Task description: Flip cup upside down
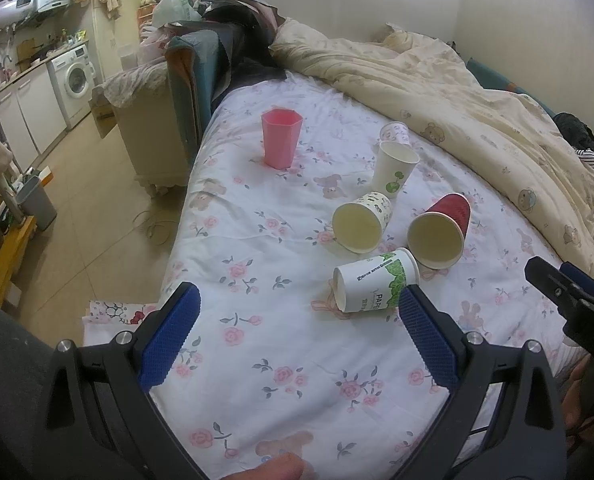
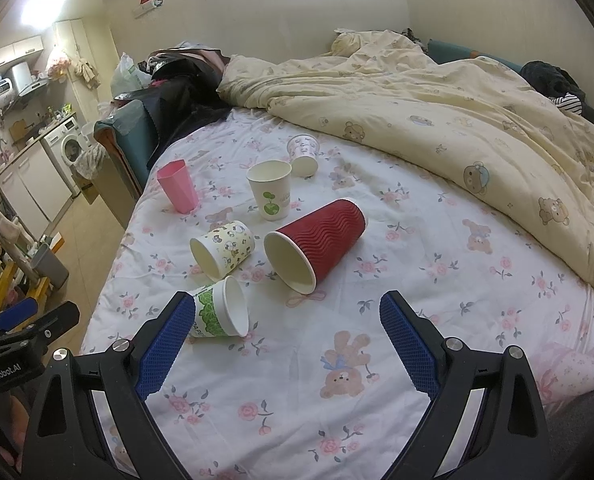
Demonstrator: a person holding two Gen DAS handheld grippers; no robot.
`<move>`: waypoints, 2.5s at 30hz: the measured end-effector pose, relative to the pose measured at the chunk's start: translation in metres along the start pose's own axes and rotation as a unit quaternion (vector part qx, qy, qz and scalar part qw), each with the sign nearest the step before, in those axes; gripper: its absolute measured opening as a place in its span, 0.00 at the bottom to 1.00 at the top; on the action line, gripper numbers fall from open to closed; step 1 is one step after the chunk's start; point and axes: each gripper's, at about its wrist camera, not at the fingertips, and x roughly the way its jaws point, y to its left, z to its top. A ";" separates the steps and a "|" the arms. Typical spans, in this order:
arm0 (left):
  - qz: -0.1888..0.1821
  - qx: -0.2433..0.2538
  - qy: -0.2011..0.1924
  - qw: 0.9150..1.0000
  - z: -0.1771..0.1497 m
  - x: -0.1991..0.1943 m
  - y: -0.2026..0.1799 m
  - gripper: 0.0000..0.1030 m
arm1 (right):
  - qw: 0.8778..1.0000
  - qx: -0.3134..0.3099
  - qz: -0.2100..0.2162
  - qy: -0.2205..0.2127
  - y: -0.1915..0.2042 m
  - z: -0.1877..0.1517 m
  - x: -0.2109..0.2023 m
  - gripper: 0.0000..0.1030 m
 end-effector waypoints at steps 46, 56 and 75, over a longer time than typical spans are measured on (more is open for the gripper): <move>-0.004 0.000 0.001 1.000 0.000 -0.001 0.000 0.95 | 1.000 0.004 -0.005 0.003 0.000 -0.001 -0.002 0.93; -0.005 0.009 0.002 1.000 0.001 0.000 -0.008 0.95 | 1.000 0.004 -0.006 0.001 0.001 -0.002 -0.003 0.93; -0.016 0.051 0.067 0.996 0.092 0.051 -0.037 0.95 | 0.999 0.011 -0.019 0.027 -0.029 0.072 0.023 0.93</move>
